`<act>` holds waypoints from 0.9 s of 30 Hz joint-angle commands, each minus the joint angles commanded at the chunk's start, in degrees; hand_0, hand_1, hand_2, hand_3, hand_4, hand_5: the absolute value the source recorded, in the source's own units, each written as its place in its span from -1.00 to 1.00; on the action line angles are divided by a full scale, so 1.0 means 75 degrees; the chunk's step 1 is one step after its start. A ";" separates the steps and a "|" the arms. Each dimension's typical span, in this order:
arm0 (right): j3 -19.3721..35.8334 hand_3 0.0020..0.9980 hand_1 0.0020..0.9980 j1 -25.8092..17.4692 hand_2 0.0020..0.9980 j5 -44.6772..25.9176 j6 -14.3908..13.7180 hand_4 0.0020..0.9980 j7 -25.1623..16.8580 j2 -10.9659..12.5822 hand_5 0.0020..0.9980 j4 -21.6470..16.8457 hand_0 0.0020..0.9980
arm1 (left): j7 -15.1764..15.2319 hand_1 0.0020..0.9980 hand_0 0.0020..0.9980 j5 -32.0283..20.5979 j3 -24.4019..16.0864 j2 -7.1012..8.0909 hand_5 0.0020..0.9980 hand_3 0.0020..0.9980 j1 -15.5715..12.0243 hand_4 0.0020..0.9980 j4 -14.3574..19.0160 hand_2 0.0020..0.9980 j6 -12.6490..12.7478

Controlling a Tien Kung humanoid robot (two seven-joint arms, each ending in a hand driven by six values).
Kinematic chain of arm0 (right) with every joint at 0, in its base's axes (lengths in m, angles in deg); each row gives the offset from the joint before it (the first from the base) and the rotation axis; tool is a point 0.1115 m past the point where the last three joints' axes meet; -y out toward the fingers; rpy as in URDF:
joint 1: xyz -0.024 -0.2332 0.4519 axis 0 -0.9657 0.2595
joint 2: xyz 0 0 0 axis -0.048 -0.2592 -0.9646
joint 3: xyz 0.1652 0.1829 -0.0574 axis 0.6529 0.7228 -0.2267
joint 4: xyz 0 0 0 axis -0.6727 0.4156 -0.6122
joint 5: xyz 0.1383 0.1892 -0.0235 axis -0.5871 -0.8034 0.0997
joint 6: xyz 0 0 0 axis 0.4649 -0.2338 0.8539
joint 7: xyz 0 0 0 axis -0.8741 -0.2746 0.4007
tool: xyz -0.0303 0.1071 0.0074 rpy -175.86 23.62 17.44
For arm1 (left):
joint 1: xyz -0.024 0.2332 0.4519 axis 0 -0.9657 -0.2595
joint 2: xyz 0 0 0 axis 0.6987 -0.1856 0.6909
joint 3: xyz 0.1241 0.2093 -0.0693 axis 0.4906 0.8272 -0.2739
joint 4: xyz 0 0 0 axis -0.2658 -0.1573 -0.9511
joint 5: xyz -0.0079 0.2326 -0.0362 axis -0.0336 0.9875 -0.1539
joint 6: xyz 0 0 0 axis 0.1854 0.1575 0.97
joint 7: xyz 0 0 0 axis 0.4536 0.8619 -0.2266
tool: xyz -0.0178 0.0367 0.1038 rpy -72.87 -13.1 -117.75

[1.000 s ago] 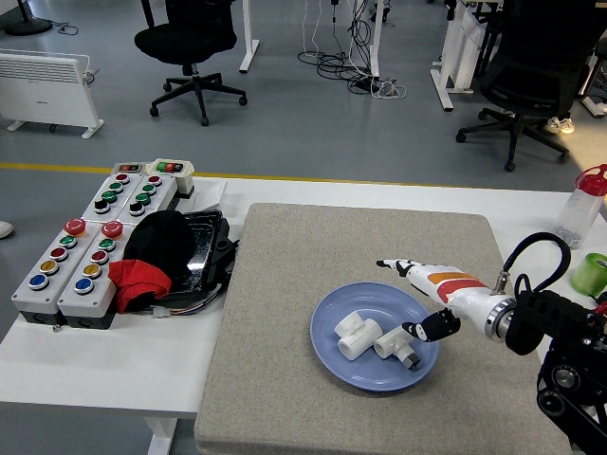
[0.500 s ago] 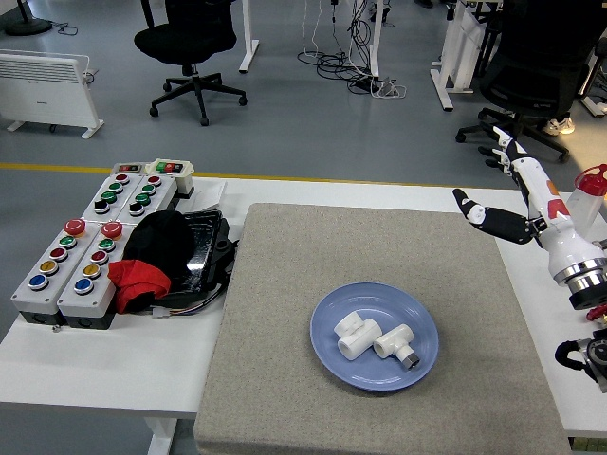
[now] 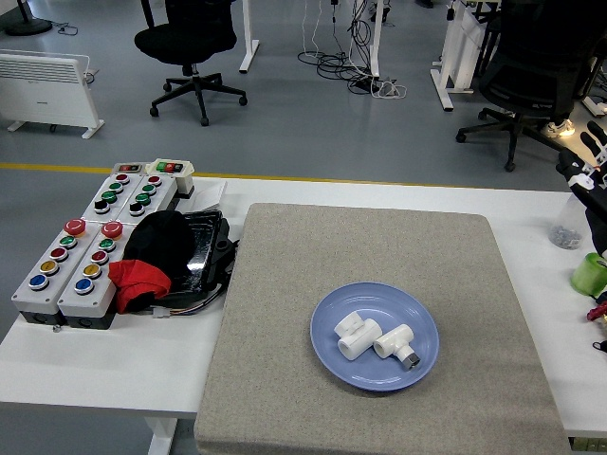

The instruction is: Pick pipe place plate twice

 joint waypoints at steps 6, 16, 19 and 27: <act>0.0171 0.72 0.62 -0.0088 0.74 -0.0543 0.0061 0.24 0.0217 0.0015 0.12 0.0009 0.69 | 0.0017 0.53 0.44 -0.0071 0.0040 0.0005 1.00 0.37 0.0032 -0.17 0.0000 0.46 -0.0001; 0.0228 0.70 0.60 -0.0141 0.72 -0.0542 0.0136 0.22 0.0384 0.0026 0.19 0.0015 0.68 | 0.0032 0.53 0.44 -0.0120 0.0067 0.0008 1.00 0.37 0.0067 -0.17 0.0000 0.45 -0.0001; 0.0244 0.70 0.60 -0.0166 0.72 -0.0551 0.0126 0.22 0.0419 0.0032 0.19 0.0013 0.68 | 0.0030 0.53 0.44 -0.0117 0.0065 0.0009 1.00 0.37 0.0071 -0.17 0.0000 0.45 -0.0002; 0.0313 0.69 0.60 -0.0285 0.71 -0.0586 0.0168 0.20 0.0575 0.0067 0.22 0.0011 0.68 | 0.0026 0.53 0.44 -0.0103 0.0051 0.0007 1.00 0.37 0.0077 -0.17 0.0000 0.45 -0.0001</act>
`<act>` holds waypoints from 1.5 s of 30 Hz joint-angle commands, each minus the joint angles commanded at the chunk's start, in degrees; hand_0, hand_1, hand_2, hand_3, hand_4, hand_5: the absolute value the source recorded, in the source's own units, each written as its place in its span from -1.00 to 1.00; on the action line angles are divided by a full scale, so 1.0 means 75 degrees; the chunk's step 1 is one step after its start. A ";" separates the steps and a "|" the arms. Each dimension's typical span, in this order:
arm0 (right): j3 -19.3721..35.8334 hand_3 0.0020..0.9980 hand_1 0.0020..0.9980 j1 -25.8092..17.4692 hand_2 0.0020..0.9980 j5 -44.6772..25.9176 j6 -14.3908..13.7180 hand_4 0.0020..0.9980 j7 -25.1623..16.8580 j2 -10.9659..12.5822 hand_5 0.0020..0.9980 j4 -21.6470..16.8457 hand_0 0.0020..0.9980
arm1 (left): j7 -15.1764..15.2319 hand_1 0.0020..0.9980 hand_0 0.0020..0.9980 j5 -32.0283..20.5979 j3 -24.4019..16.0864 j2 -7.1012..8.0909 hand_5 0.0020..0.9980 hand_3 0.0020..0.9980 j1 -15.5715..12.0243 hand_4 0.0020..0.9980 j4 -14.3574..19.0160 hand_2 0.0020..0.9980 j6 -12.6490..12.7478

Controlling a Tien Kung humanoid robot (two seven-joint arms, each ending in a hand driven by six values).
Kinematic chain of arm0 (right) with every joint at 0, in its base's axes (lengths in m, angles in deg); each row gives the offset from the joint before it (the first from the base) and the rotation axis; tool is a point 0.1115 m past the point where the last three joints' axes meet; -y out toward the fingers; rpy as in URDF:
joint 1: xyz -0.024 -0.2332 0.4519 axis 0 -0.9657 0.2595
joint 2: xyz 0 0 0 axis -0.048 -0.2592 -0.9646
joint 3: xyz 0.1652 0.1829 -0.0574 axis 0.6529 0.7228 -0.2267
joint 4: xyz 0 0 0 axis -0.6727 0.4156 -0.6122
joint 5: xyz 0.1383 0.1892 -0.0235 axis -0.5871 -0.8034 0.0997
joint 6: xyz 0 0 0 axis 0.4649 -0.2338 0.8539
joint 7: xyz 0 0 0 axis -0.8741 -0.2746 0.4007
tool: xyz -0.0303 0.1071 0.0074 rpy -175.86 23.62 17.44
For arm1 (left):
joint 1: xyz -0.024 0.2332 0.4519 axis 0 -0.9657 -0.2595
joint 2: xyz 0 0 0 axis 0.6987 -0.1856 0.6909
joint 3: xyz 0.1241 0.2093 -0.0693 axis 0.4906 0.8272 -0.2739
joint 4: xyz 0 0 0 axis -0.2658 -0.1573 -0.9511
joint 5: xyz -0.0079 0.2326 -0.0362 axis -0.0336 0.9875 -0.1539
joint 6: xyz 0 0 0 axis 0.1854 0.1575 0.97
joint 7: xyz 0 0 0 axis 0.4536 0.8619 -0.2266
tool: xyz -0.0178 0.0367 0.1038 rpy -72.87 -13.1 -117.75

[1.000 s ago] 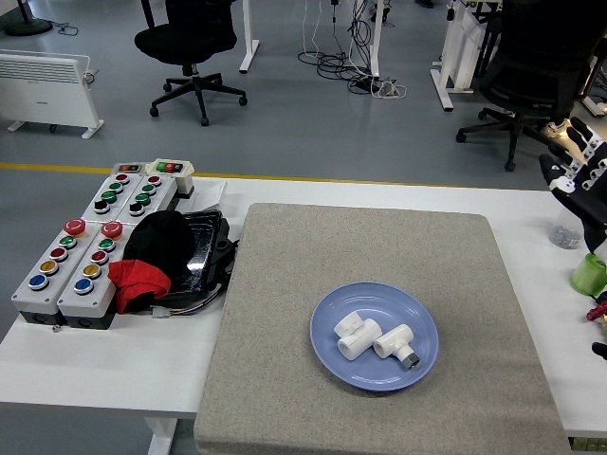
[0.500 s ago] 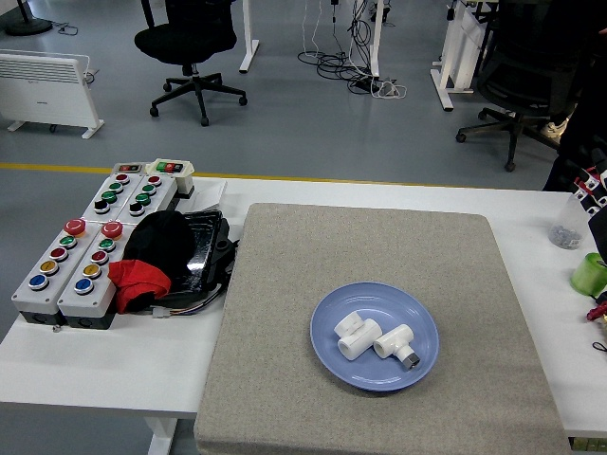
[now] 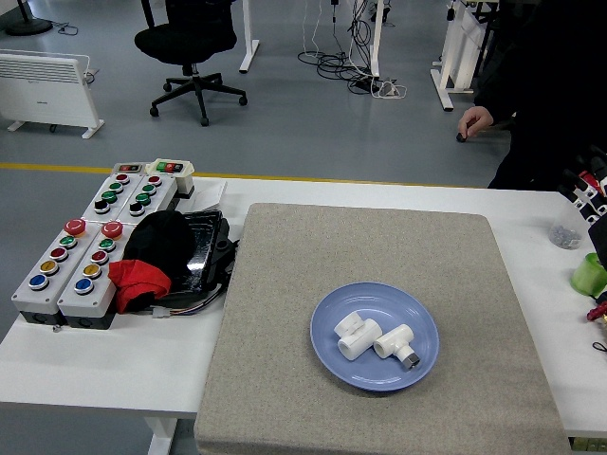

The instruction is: Pick pipe place plate twice

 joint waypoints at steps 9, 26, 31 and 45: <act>0.0177 0.69 0.59 -0.0279 0.71 -0.0042 0.0058 0.20 0.0153 0.0020 0.23 0.0007 0.67 | -0.0006 0.53 0.44 0.0017 -0.0007 0.0000 1.00 0.37 0.0004 -0.17 0.0000 0.46 -0.0003; 0.0512 0.68 0.58 -0.0735 0.70 -0.0069 0.0014 0.19 0.0221 -0.0027 0.24 0.0006 0.66 | -0.0001 0.53 0.44 0.0017 -0.0010 0.0003 1.00 0.37 0.0004 -0.17 0.0000 0.46 -0.0005; 0.0553 0.68 0.57 -0.0811 0.69 -0.0113 -0.0050 0.20 0.0214 -0.0041 0.24 0.0009 0.65 | -0.0005 0.53 0.44 0.0053 -0.0031 0.0001 1.00 0.37 -0.0019 -0.17 0.0000 0.45 -0.0004; 0.0672 0.67 0.55 -0.0908 0.68 -0.0235 -0.0160 0.19 0.0221 -0.0043 0.24 0.0018 0.64 | -0.0008 0.53 0.44 0.0123 -0.0071 -0.0005 1.00 0.37 -0.0067 -0.17 0.0000 0.46 -0.0011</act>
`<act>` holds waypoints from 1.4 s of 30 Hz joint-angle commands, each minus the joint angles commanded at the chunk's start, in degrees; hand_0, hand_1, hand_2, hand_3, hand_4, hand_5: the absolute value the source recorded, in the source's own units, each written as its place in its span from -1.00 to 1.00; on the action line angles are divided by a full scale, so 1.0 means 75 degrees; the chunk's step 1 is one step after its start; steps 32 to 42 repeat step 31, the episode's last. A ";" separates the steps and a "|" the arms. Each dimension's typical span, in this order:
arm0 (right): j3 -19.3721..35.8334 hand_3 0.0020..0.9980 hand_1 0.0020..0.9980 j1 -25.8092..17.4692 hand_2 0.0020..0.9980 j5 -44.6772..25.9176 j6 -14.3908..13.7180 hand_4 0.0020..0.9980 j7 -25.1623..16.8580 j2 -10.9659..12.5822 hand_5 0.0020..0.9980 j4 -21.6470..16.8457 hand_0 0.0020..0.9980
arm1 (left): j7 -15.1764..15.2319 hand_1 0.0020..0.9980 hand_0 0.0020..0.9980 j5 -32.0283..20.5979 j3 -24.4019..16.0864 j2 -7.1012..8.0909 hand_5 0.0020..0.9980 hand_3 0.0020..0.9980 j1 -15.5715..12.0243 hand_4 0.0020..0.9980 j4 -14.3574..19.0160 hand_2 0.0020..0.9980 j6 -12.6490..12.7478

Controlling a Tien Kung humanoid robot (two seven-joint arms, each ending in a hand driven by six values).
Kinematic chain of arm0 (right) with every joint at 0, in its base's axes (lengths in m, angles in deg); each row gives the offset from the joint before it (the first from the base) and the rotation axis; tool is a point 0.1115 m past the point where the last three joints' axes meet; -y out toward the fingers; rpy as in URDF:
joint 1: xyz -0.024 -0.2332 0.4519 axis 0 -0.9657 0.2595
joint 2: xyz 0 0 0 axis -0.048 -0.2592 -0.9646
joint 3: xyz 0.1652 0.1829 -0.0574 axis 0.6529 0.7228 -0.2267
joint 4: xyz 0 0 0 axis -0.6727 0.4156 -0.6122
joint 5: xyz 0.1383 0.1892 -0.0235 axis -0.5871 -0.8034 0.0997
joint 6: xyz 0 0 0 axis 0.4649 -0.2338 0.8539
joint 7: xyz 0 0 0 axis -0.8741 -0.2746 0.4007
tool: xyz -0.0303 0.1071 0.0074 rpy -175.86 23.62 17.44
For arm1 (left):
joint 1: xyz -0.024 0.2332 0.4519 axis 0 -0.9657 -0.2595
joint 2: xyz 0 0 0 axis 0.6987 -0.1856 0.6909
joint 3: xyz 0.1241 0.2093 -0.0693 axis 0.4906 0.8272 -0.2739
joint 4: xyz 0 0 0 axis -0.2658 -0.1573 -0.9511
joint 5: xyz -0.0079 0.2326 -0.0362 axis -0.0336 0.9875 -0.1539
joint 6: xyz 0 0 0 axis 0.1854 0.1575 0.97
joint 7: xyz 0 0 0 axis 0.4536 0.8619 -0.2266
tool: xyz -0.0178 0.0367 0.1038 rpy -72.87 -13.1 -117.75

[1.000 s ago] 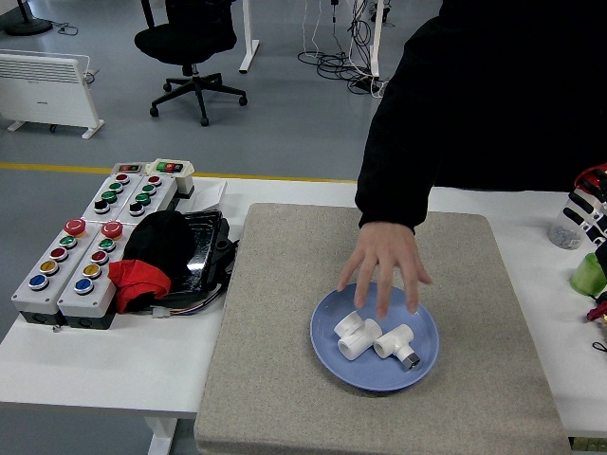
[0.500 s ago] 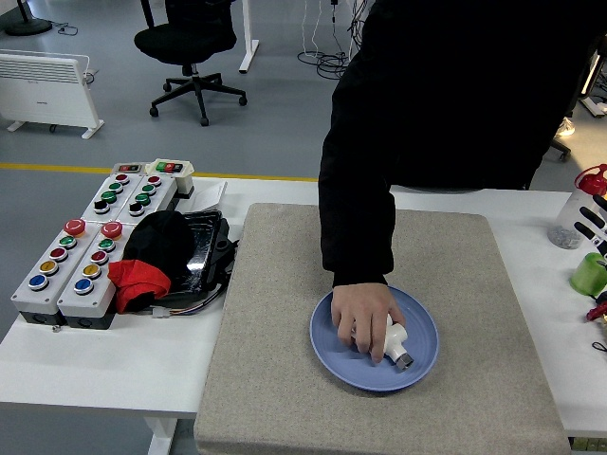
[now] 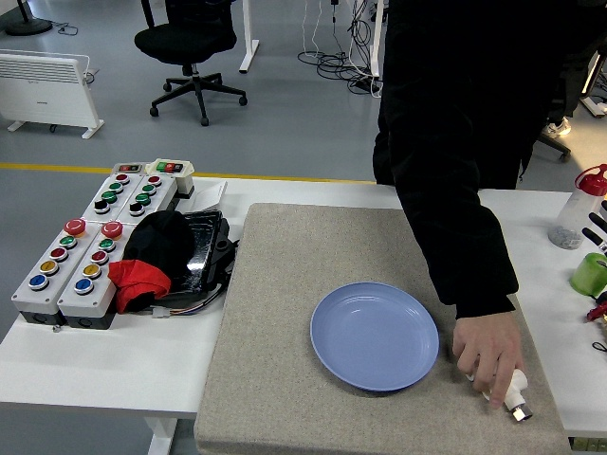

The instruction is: Pick pipe place plate twice

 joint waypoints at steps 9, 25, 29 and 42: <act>0.0039 0.67 0.55 -0.0025 0.68 -0.0024 0.0028 0.17 0.0022 0.0000 0.22 0.0009 0.63 | 0.0020 0.53 0.44 -0.0065 0.0032 0.0007 1.00 0.36 0.0002 -0.17 0.0000 0.46 -0.0001; 0.0163 0.66 0.54 -0.0078 0.67 0.0160 0.0133 0.15 0.0207 0.0044 0.18 -0.0001 0.63 | 0.0020 0.53 0.44 -0.0119 0.0065 0.0012 1.00 0.37 0.0058 -0.17 0.0000 0.46 -0.0002; 0.0169 0.66 0.54 -0.0083 0.68 0.0210 0.0160 0.15 0.0255 0.0051 0.17 -0.0004 0.63 | 0.0019 0.53 0.44 -0.0110 0.0062 0.0012 1.00 0.37 0.0064 -0.17 0.0000 0.46 -0.0001; 0.0166 0.66 0.54 -0.0089 0.68 0.0224 0.0176 0.15 0.0268 0.0057 0.17 -0.0005 0.63 | 0.0020 0.53 0.44 -0.0112 0.0064 0.0012 1.00 0.37 0.0065 -0.17 0.0000 0.46 -0.0001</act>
